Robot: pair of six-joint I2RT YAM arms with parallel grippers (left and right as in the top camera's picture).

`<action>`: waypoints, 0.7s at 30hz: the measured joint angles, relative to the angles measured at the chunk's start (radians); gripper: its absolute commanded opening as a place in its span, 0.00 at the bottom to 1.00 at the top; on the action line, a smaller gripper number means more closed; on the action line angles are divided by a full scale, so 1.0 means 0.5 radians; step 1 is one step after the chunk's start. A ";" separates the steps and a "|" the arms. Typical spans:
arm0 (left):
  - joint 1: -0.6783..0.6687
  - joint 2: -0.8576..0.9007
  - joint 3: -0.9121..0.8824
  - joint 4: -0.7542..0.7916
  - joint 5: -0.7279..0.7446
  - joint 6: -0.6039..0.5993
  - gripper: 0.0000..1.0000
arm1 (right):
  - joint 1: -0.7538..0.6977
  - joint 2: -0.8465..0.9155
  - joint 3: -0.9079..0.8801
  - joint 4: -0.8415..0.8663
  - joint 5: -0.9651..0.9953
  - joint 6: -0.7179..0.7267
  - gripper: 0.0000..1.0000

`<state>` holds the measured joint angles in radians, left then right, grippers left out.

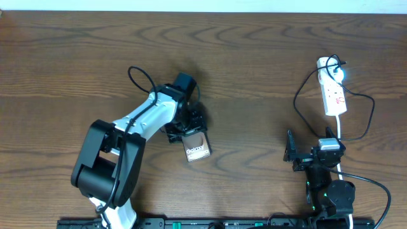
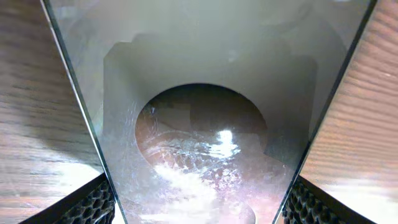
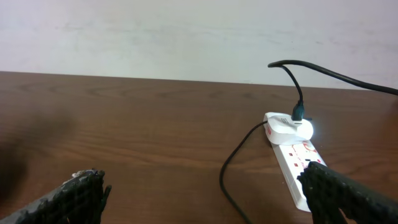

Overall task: Plug charger to phone and switch on socket
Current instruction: 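Lift the phone upright and raise it toward the center with left gripper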

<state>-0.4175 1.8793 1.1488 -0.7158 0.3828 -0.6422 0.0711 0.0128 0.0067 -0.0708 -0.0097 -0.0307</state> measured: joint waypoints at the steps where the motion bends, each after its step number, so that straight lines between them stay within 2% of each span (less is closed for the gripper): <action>1: 0.009 -0.005 -0.003 0.002 0.032 0.009 0.62 | 0.000 0.000 0.000 0.001 -0.001 0.000 0.99; 10: 0.069 -0.031 -0.013 0.001 0.401 0.106 0.62 | 0.000 0.000 0.000 0.000 0.000 0.000 0.99; 21: 0.263 -0.031 -0.014 0.122 1.123 0.186 0.61 | 0.000 0.000 0.000 0.000 -0.001 0.000 0.99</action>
<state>-0.2859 1.8637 1.1419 -0.6548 0.9443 -0.5491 0.0711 0.0128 0.0067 -0.0708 -0.0101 -0.0307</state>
